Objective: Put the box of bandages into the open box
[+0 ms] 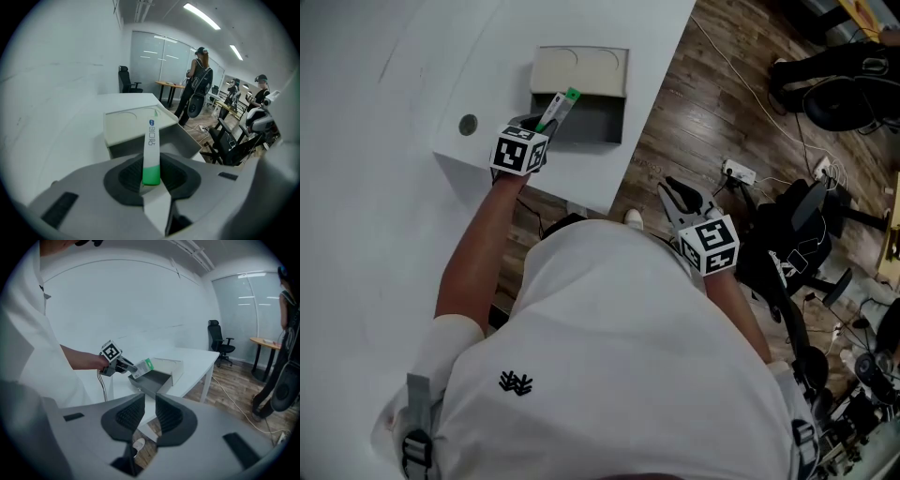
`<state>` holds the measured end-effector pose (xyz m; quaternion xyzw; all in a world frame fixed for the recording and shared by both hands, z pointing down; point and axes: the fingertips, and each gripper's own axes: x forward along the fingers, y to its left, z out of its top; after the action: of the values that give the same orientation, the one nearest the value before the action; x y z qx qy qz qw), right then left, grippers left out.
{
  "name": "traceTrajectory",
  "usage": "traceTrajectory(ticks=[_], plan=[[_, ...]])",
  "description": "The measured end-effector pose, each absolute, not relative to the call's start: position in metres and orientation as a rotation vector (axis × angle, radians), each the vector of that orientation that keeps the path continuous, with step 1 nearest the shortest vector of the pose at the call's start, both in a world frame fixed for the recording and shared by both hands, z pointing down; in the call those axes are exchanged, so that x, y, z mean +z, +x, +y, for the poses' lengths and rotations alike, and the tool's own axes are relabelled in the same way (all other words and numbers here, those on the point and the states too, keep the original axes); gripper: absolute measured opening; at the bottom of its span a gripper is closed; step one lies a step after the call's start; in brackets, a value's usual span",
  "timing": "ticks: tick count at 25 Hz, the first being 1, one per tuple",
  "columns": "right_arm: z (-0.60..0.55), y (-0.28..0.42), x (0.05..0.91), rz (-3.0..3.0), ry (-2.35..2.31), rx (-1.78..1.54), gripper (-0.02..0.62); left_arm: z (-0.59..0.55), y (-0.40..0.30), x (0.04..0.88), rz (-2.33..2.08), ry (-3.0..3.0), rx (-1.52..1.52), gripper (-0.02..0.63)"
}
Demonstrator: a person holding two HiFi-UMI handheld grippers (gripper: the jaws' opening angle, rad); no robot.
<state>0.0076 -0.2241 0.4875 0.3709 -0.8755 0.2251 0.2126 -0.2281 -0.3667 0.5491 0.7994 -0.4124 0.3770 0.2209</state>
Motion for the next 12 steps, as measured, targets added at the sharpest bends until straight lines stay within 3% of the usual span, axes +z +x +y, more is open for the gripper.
traceTrajectory(ticks=[12], plan=[[-0.236, -0.009, 0.48, -2.364, 1.145, 0.662, 0.072, -0.374, -0.222, 0.584, -0.977, 2.237, 1.222, 0.091]])
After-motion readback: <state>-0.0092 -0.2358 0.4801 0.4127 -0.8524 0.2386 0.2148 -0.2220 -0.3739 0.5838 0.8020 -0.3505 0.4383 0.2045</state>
